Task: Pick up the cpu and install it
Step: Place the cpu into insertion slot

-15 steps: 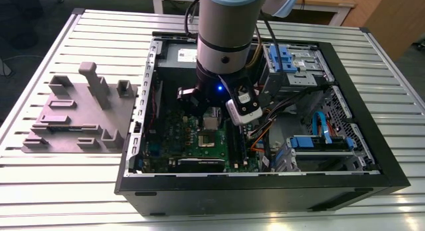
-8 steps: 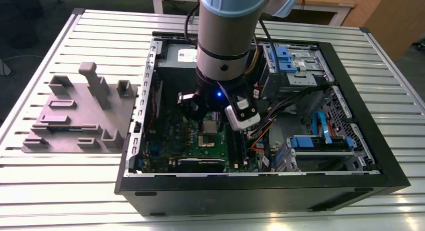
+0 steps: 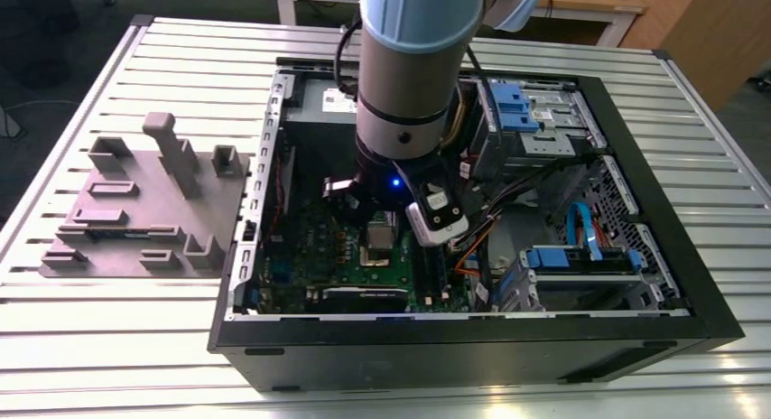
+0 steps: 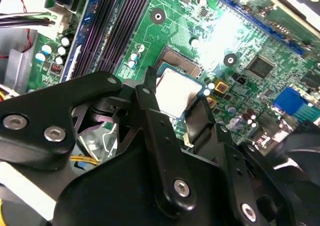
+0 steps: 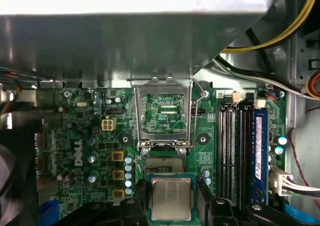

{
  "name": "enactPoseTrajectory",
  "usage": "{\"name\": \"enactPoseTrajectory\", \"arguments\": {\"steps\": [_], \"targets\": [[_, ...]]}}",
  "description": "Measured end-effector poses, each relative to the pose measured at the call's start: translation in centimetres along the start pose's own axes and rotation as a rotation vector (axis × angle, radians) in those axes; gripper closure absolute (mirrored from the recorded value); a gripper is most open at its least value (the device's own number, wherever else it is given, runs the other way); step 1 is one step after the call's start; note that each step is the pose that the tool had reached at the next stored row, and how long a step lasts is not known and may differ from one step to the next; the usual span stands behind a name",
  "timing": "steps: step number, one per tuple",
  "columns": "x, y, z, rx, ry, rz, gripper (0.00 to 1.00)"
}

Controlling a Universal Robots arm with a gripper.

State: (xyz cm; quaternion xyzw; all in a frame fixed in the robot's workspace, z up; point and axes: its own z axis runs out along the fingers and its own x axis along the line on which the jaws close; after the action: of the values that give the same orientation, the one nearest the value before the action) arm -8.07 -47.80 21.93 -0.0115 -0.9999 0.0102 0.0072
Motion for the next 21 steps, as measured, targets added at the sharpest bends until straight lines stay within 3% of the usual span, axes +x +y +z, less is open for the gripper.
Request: {"name": "enactPoseTrajectory", "arguments": {"steps": [9, 21], "targets": [[0.15, -0.13, 1.52, -0.0001, 0.0004, -0.005, 0.53], [0.25, -0.12, 2.36, 0.0, 0.0002, -0.014, 0.53]]}}
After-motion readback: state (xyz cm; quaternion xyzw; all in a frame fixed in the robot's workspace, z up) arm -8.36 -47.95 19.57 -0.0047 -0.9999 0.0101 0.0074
